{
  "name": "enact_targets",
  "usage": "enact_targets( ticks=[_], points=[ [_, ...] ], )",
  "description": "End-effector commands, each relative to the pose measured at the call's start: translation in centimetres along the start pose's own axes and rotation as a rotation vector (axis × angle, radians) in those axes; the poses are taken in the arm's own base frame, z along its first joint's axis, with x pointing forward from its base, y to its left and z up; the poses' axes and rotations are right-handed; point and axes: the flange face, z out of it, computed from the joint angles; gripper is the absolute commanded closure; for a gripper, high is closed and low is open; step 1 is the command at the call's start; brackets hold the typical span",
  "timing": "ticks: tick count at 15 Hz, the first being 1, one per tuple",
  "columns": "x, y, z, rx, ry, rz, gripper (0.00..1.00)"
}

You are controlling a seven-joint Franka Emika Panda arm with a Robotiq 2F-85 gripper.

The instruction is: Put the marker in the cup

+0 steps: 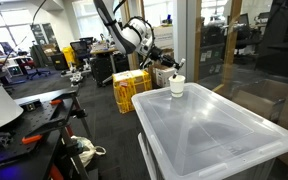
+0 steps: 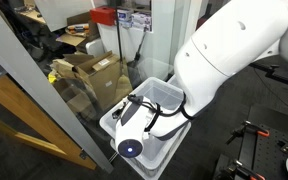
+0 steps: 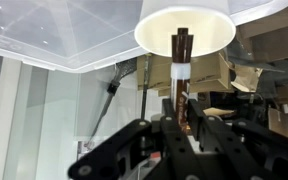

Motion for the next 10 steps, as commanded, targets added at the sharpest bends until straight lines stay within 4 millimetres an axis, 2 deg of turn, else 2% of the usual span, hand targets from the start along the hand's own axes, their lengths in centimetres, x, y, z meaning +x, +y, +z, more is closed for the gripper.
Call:
enact_targets(
  ticks=[1, 10],
  points=[
    [-0.1, -1.2, 0.7, -0.026, 0.002, -0.017, 0.95],
    [-1.0, -2.6, 1.9, -0.039, -0.029, -0.059, 0.95]
  ],
)
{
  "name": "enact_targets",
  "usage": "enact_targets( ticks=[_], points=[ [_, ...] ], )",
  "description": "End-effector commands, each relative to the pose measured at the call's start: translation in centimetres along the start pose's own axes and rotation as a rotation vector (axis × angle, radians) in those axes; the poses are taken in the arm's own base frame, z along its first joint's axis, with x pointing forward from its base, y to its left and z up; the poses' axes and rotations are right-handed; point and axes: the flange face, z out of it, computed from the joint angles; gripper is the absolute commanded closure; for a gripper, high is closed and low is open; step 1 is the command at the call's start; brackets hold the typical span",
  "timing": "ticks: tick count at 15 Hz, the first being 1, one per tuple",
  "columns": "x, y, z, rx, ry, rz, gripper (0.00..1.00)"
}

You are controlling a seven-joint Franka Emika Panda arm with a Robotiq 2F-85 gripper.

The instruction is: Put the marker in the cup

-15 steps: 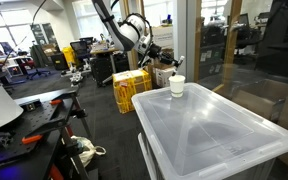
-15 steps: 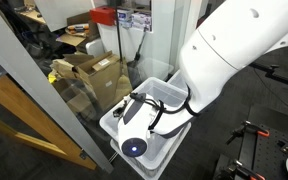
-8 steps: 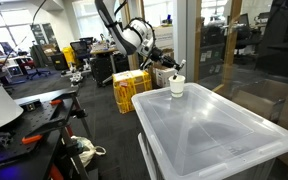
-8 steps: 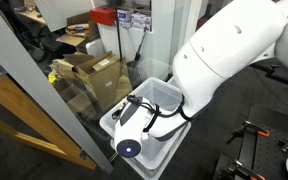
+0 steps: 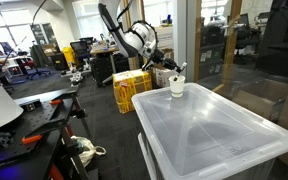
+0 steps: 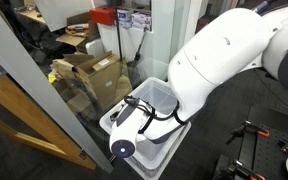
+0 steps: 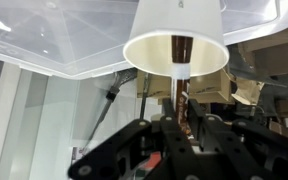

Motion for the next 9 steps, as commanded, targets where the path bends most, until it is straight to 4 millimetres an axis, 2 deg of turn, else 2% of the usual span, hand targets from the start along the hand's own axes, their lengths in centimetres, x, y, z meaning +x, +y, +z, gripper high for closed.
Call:
enact_targets(
  ticks=[1, 9],
  points=[
    [0.09, -1.11, 0.32, -0.016, -0.002, -0.018, 0.95],
    [-0.52, -1.69, 0.87, -0.029, -0.013, -0.034, 0.95]
  ],
)
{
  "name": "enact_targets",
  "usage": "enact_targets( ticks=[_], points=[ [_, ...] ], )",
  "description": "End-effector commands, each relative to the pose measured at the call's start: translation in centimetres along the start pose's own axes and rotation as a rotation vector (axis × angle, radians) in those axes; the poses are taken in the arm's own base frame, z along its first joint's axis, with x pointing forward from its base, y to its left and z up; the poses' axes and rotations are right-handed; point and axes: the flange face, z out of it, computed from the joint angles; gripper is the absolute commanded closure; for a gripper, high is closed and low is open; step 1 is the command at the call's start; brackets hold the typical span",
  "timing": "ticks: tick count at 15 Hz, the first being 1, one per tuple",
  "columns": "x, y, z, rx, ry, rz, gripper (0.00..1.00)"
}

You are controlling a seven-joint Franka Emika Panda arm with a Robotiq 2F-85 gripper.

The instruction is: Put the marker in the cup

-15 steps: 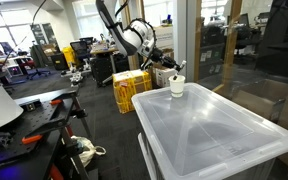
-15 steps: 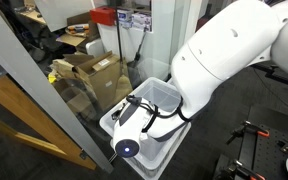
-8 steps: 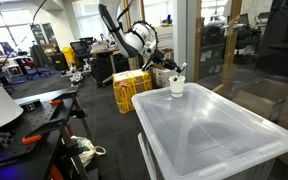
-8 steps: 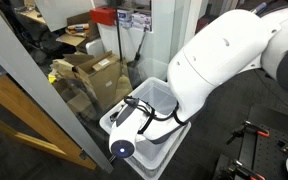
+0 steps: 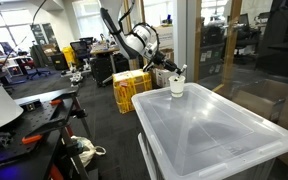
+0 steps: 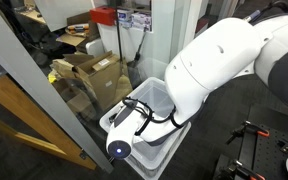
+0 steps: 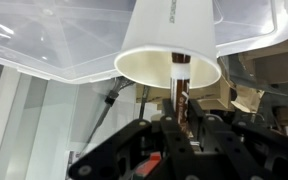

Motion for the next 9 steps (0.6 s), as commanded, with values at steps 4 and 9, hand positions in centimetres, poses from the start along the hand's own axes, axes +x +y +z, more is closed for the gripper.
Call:
enact_targets(
  ticks=[4, 9],
  points=[
    [-0.16, -0.86, 0.32, -0.023, 0.008, -0.011, 0.95],
    [-0.36, -0.95, 0.46, -0.026, 0.003, 0.0, 0.41]
  ],
)
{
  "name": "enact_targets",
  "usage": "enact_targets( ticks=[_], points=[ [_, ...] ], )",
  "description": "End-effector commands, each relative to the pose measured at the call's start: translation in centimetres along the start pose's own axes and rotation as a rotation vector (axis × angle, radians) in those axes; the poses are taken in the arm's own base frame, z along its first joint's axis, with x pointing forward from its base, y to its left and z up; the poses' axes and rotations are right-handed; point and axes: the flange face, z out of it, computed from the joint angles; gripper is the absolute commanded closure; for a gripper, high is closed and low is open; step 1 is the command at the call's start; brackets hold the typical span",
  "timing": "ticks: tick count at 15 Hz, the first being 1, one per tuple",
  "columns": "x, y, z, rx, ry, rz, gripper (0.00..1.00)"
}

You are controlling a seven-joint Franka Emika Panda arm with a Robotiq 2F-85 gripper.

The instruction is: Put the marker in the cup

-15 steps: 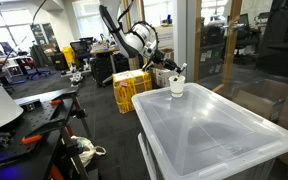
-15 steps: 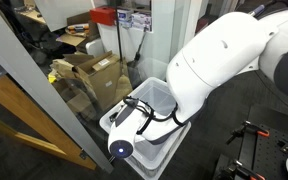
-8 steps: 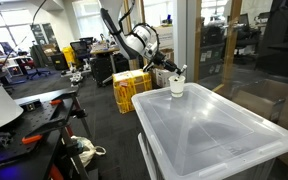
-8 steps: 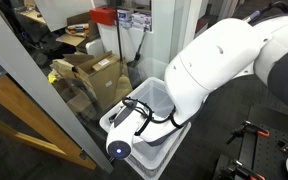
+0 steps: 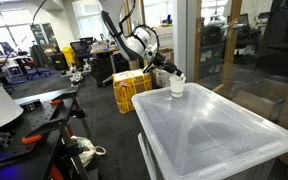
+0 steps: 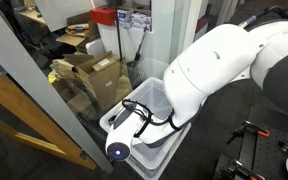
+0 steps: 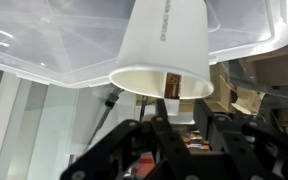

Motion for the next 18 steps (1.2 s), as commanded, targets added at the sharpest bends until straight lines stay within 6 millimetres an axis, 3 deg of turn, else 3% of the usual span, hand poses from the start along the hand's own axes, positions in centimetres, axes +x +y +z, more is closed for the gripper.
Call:
enact_targets(
  ticks=[1, 6, 13, 18],
  points=[
    [0.4, -0.4, 0.1, -0.023, 0.008, -0.004, 0.32],
    [1.1, 0.1, -0.2, -0.034, 0.001, 0.019, 0.0],
    [3.4, 1.7, -0.5, -0.058, -0.016, 0.086, 0.0],
    [5.7, 3.8, -1.8, -0.068, -0.002, 0.148, 0.0]
  ],
)
